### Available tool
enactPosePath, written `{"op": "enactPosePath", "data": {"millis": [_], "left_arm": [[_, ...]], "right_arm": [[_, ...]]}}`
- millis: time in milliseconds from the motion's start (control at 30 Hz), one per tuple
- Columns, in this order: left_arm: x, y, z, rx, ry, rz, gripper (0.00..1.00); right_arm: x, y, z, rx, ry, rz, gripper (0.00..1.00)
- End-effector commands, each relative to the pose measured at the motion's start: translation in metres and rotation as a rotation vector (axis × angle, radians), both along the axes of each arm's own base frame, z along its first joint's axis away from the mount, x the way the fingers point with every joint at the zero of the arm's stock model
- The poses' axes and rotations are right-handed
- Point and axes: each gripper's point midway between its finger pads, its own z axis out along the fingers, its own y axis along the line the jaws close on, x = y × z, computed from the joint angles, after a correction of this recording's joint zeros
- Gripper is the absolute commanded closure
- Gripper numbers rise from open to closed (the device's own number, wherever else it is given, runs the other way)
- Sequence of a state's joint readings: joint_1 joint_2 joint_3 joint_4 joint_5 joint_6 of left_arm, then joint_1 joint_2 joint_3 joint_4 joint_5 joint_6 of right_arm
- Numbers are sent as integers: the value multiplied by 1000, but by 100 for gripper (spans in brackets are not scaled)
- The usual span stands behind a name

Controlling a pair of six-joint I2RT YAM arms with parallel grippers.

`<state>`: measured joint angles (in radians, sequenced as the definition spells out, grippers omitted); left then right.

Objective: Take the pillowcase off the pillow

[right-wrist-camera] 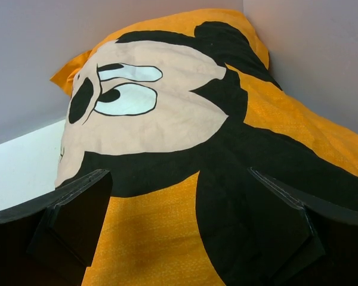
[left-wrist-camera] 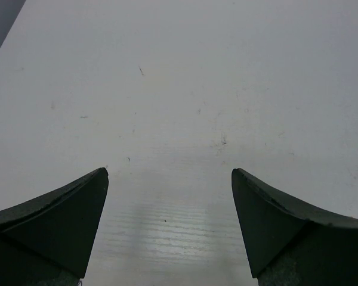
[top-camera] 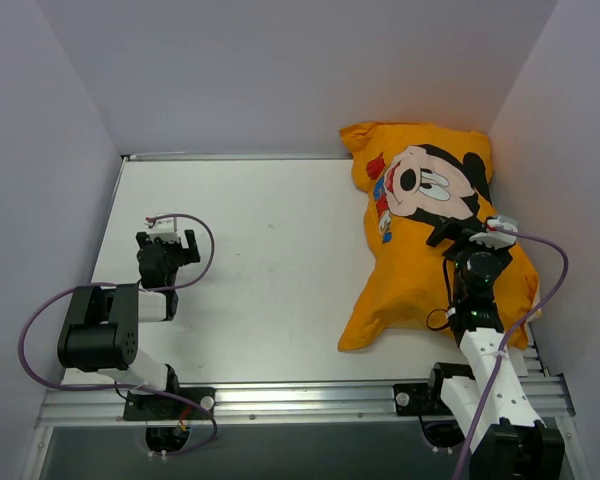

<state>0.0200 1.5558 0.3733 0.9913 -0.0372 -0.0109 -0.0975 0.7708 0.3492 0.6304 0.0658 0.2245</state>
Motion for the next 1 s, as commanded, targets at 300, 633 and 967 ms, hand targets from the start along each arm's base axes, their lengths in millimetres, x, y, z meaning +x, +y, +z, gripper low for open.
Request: {"op": "enactPosePath", "data": {"millis": [300, 633, 967], "left_arm": [[11, -5, 31, 6, -97, -21, 6], [35, -13, 91, 113, 331, -200, 6], [-43, -60, 156, 40, 526, -525, 6]], "right_arm": [[21, -5, 60, 146, 80, -59, 0], [63, 18, -54, 149, 760, 44, 0], [68, 144, -97, 15, 974, 434, 100]]}}
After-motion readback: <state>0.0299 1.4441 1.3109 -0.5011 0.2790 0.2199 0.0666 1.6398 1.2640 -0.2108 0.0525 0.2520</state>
